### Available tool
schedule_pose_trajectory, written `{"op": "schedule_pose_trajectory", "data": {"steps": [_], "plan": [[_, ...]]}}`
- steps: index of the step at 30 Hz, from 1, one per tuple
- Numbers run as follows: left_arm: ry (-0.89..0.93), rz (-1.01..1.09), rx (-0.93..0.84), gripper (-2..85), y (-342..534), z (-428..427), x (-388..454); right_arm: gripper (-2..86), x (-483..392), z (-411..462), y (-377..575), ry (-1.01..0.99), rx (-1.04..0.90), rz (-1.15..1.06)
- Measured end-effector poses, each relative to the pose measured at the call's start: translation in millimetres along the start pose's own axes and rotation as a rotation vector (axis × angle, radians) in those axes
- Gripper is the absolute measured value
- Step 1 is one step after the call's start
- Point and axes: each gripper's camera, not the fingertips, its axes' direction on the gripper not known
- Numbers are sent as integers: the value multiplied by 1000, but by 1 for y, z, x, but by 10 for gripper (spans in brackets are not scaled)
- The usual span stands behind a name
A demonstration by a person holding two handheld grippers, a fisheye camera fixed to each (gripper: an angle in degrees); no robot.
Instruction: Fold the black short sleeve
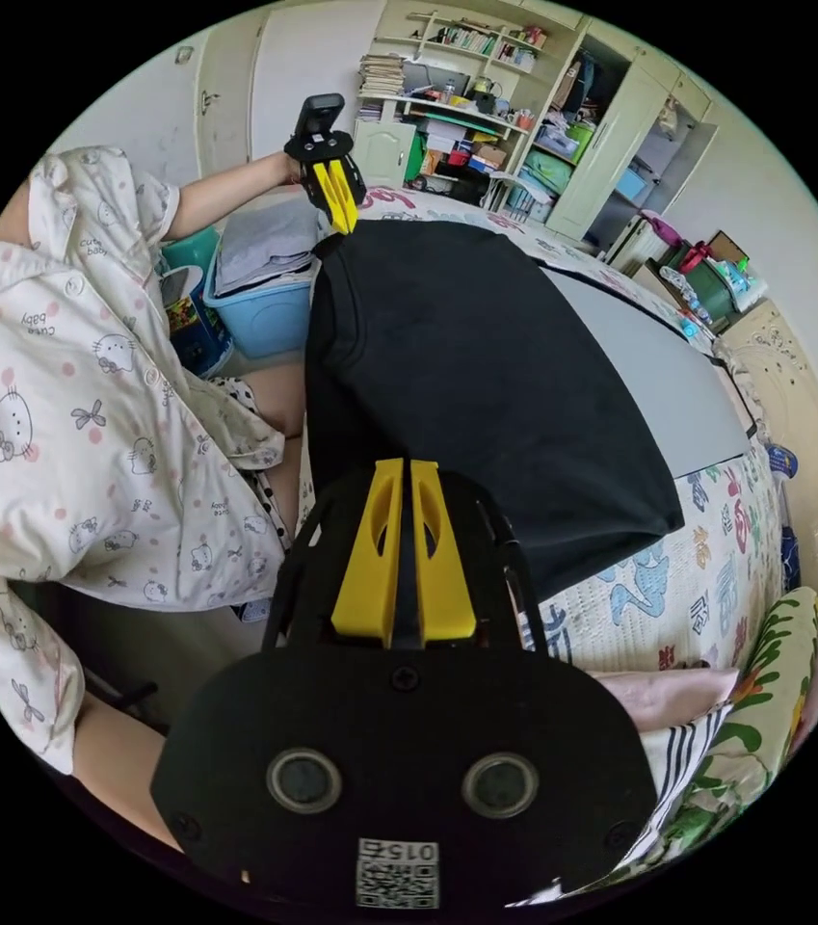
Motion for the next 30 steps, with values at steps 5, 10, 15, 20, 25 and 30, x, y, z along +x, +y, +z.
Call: {"op": "schedule_pose_trajectory", "data": {"steps": [5, 10, 15, 20, 25, 30], "plan": [[8, 29, 21, 2, 12, -7, -20, -7, 32, -19, -4, -35, 55, 21], [23, -44, 39, 4, 2, -21, -111, -9, 135, -40, -55, 75, 12, 90], [-477, -616, 274, 39, -73, -74, -327, -3, 388, -68, -186, 655, 117, 695], [-423, -800, 497, 92, -70, -60, -327, 63, 429, -17, -226, 393, 159, 717], [-279, -558, 153, 120, -30, 32, -247, 126, 357, 76, -206, 118, 51, 395], [-300, -450, 17, 146, -17, 91, -186, 136, 376, 114, -200, 244, 14, 423]]}}
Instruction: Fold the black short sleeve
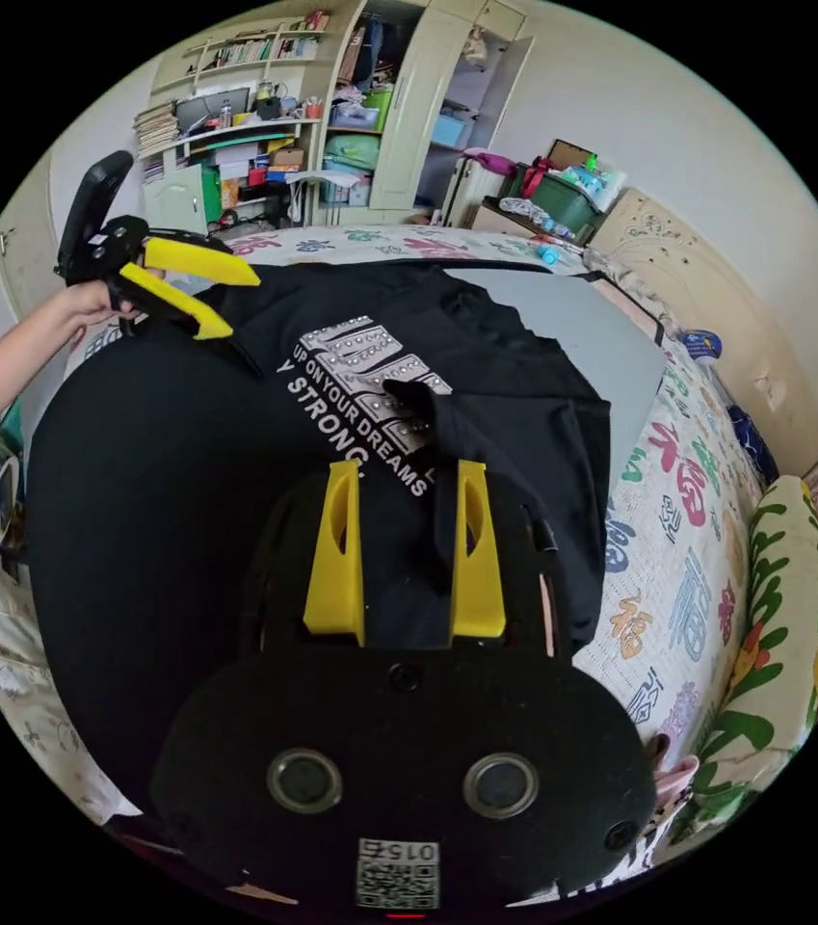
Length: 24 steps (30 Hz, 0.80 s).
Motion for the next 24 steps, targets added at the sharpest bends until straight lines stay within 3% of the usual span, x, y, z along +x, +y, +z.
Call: {"op": "schedule_pose_trajectory", "data": {"steps": [4, 6, 8, 10, 14, 16, 18, 21, 24], "plan": [[-2, 108, -117, 138, -10, 31, 41, 137, 41, -7, -13, 46, 59, 129], [-21, 123, -102, 84, -13, 34, 49, 134, 56, -5, -26, 82, 27, 133], [5, 80, -112, 22, -16, 32, 42, 98, 63, 6, -40, 26, -44, 79], [74, 19, -102, 15, -14, 25, 24, 44, 79, 13, -52, 8, -92, 74], [34, -315, 116, 17, 17, -48, -80, 23, 216, -38, -40, 35, 73, 474], [-111, -525, 220, 24, 51, -94, -141, 24, 288, -71, -4, 163, 157, 698], [-369, -642, 173, 54, 93, -137, -194, 23, 343, -109, 51, 384, 181, 908], [-486, -683, 125, 69, 120, -179, -198, 8, 357, -131, 76, 416, 190, 865], [-428, -540, 110, 36, 78, -168, -158, -2, 342, -112, 31, 298, 164, 673]]}}
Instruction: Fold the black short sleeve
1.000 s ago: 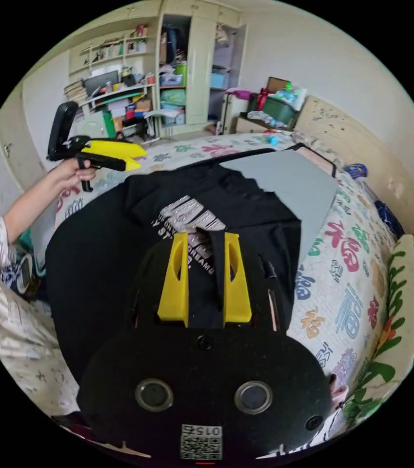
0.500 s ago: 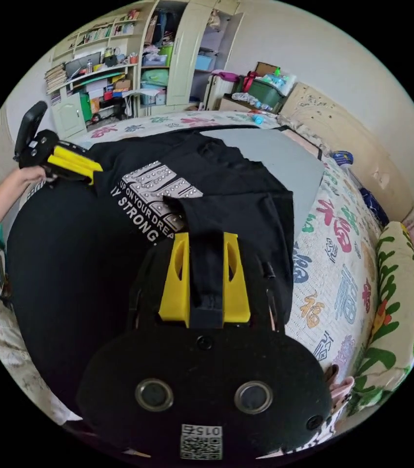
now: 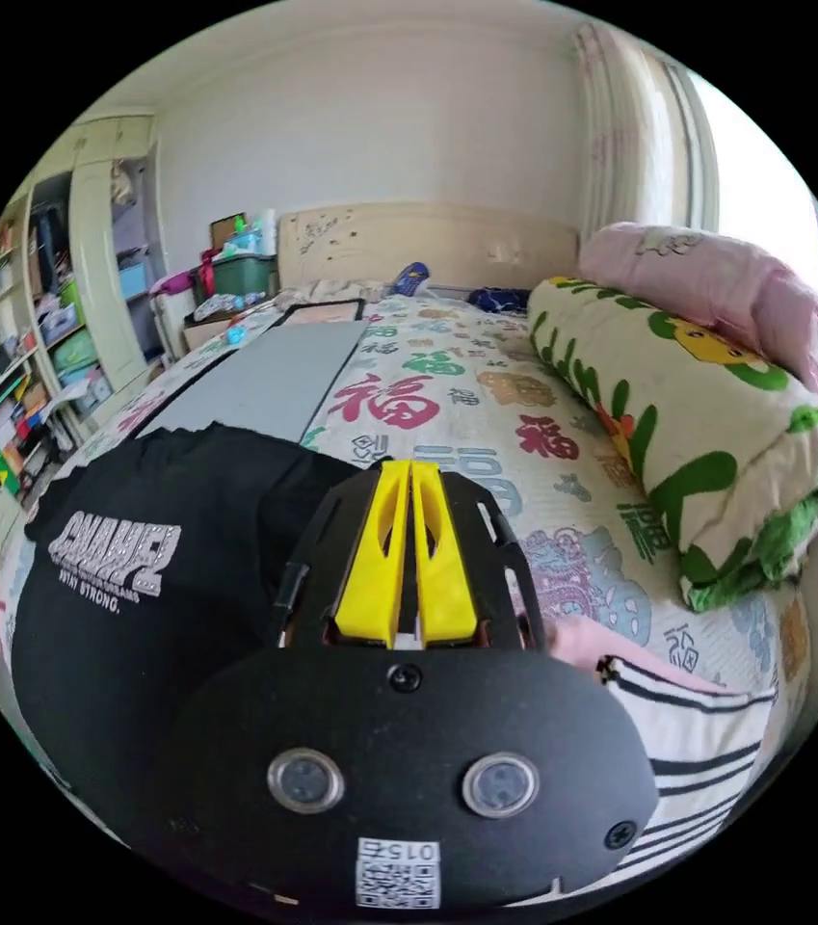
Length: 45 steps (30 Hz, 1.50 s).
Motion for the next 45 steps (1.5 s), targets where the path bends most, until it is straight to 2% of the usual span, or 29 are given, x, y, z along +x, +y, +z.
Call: {"op": "schedule_pose_trajectory", "data": {"steps": [3, 6, 10, 15, 21, 29, 34, 37, 40, 42, 43, 45], "plan": [[193, 150, -84, 22, -35, 39, 104, -6, -87, 39, -32, -144, -78, -151], [266, 227, -146, 14, -68, 89, 209, -8, -172, 91, -59, -199, -160, -218], [212, 263, -245, 6, -105, 143, 305, -10, -240, 157, -84, -142, -262, -250], [-22, 439, -296, -1, -136, 173, 402, -10, -273, 225, -95, 26, -342, -276], [-145, 550, -264, -5, -140, 205, 461, -10, -285, 266, -105, 141, -329, -286], [13, 398, -271, -8, -149, 236, 443, -7, -301, 283, -109, 214, -327, -326], [-60, 439, -235, 1, -121, 236, 462, -7, -311, 272, -96, 258, -319, -356], [-53, 398, -188, 33, -110, 206, 445, -7, -304, 258, -93, 231, -320, -337], [106, 322, 5, 50, -78, 90, 395, -7, -289, 241, -94, 165, -326, -292], [322, 299, 145, 47, -8, -33, 338, -7, -279, 224, -93, 132, -331, -265], [365, 305, 177, 46, 16, -63, 323, -7, -276, 219, -93, 130, -329, -248], [460, 285, 231, 42, 122, -160, 266, -7, -259, 167, -86, 134, -215, -86]]}}
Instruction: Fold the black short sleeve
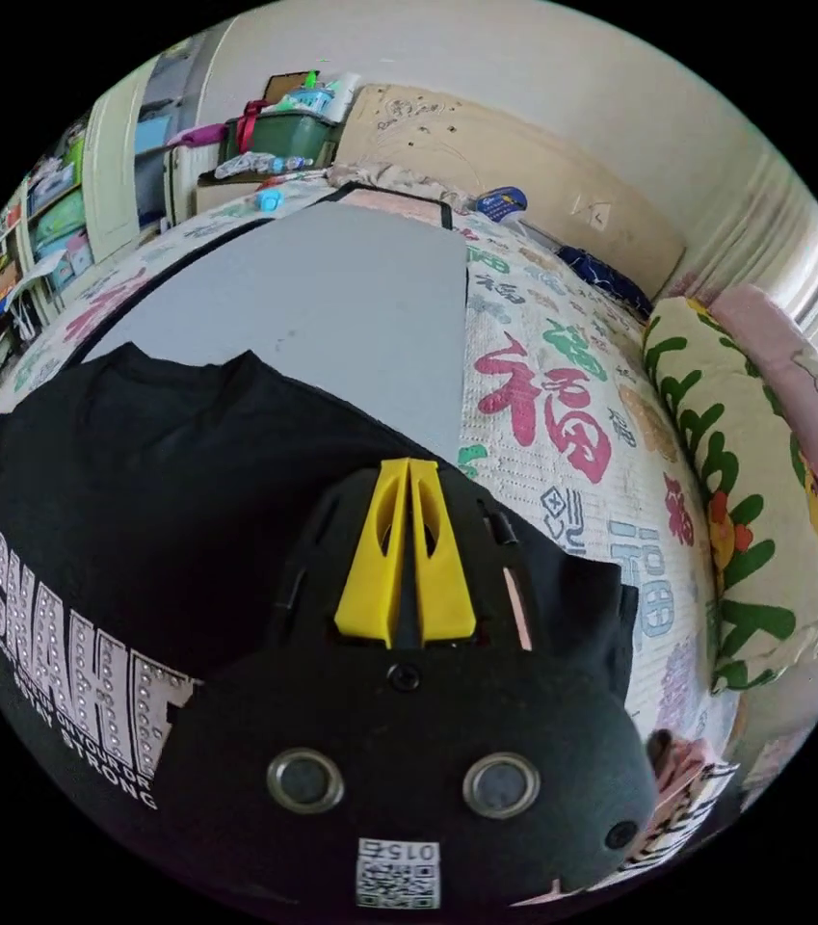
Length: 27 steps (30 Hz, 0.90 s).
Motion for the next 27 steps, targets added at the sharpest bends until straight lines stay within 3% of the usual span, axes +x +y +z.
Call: {"op": "schedule_pose_trajectory", "data": {"steps": [2, 6, 12, 14, 18, 22, 27], "plan": [[-2, -73, -10, 47, 76, -71, 13, -4, 16, -54, 24, -129, 106, 35], [-117, -392, -39, 95, 269, -173, 37, 23, 38, -205, 127, -372, 267, -120], [-88, -707, -102, 136, 446, -178, 64, 77, 105, -368, 358, -591, 324, -181], [-4, -764, -88, 138, 471, -165, 63, 114, 133, -388, 426, -631, 294, -104], [-22, -838, -7, 135, 503, -169, 65, 143, 184, -417, 561, -594, 198, 124], [12, -761, -60, 130, 498, -165, 79, 141, 195, -432, 612, -618, 101, 152], [184, -789, -22, 35, 509, -170, 77, 136, 189, -440, 647, -683, 14, 171]]}}
